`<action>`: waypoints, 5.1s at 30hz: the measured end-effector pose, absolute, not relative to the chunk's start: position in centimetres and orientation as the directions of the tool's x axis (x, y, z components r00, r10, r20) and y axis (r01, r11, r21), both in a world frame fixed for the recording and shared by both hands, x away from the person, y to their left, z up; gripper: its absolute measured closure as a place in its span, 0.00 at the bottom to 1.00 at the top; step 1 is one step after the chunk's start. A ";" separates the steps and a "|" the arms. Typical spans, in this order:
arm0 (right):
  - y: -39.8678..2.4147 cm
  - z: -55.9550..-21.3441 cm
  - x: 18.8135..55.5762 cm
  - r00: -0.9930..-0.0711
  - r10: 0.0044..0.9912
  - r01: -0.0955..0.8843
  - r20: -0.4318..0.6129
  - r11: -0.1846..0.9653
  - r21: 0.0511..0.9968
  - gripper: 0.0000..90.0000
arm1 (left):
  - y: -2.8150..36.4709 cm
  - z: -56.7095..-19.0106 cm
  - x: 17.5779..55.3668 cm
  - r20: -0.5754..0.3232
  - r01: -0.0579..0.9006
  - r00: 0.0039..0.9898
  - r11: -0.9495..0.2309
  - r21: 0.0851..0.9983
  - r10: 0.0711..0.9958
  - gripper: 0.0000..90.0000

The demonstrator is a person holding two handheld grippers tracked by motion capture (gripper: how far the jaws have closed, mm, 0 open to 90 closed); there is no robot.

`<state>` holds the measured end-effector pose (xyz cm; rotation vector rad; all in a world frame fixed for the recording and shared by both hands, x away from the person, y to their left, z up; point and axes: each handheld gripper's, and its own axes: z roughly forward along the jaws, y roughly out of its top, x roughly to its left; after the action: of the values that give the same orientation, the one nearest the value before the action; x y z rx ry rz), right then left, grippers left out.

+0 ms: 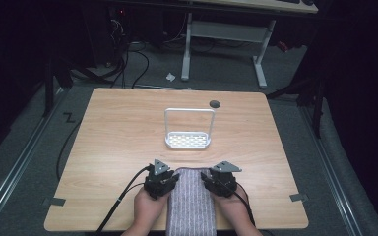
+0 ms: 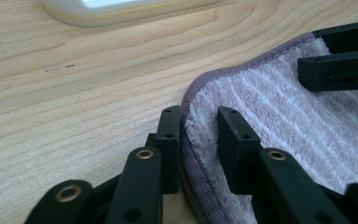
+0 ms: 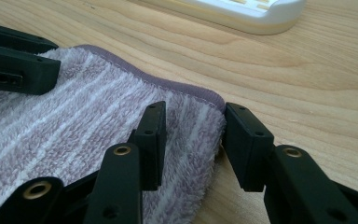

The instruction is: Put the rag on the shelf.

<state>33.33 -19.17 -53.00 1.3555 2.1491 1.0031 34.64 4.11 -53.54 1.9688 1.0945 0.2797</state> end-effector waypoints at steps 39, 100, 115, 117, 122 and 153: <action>-17.0 -48.8 32.5 -0.453 0.888 0.357 -0.078 0.261 0.897 0.92 | 5.7 -49.0 33.6 -0.146 0.403 0.584 -0.129 0.906 0.799 0.88; -18.3 -30.8 40.5 -0.360 0.927 0.027 -0.107 0.124 0.992 0.94 | 4.6 -32.1 43.0 0.111 -0.006 0.589 -0.133 0.991 0.801 0.89; -17.7 -30.7 47.9 -0.337 0.933 0.078 -0.126 0.161 0.984 0.94 | 4.0 -32.5 50.2 0.104 0.087 0.532 -0.176 0.980 0.840 0.88; -17.8 -31.6 49.0 -0.339 0.932 0.110 -0.129 0.176 0.978 0.93 | 3.9 -33.2 51.2 0.094 0.125 0.534 -0.188 0.974 0.840 0.88; -17.9 -34.3 51.1 -0.344 0.934 0.219 -0.094 0.177 0.960 0.93 | 3.7 -35.0 52.6 0.102 0.191 0.536 -0.238 0.952 0.838 0.88; -19.7 -36.3 46.7 -0.383 0.919 0.258 -0.089 0.200 0.945 0.73 | 7.7 -36.0 48.0 0.010 0.274 0.530 -0.183 0.944 0.848 0.63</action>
<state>46.75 -19.71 -36.28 1.1046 1.7798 1.2057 47.96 7.73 -36.05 1.7242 0.9476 0.6870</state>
